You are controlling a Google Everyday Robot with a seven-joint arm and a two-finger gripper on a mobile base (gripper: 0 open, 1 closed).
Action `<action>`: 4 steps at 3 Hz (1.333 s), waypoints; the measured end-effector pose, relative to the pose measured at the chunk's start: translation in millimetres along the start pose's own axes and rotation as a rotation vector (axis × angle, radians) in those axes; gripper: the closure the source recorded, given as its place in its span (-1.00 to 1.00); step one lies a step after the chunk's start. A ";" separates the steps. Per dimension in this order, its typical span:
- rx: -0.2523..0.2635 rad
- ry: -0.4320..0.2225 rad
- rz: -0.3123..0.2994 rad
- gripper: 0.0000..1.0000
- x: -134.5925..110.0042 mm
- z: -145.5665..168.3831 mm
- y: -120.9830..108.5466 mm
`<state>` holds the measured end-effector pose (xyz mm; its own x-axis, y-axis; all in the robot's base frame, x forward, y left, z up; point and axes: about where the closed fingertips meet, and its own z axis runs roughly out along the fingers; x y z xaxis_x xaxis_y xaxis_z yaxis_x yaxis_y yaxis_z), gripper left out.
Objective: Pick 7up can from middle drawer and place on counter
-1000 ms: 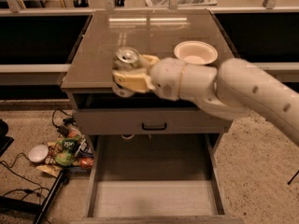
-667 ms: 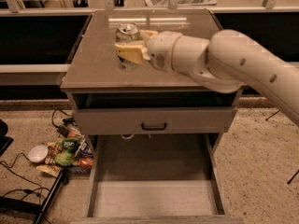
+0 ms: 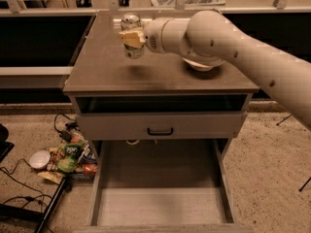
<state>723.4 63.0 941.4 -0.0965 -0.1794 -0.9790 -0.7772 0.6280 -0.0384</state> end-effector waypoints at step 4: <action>-0.086 0.127 0.011 0.48 43.6 149.5 11.9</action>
Offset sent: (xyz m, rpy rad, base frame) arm 0.1052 0.1645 -0.1046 -0.1303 0.1411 0.1109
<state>802.9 175.9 868.4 -0.1795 -0.2707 -0.9458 -0.8253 0.5646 -0.0049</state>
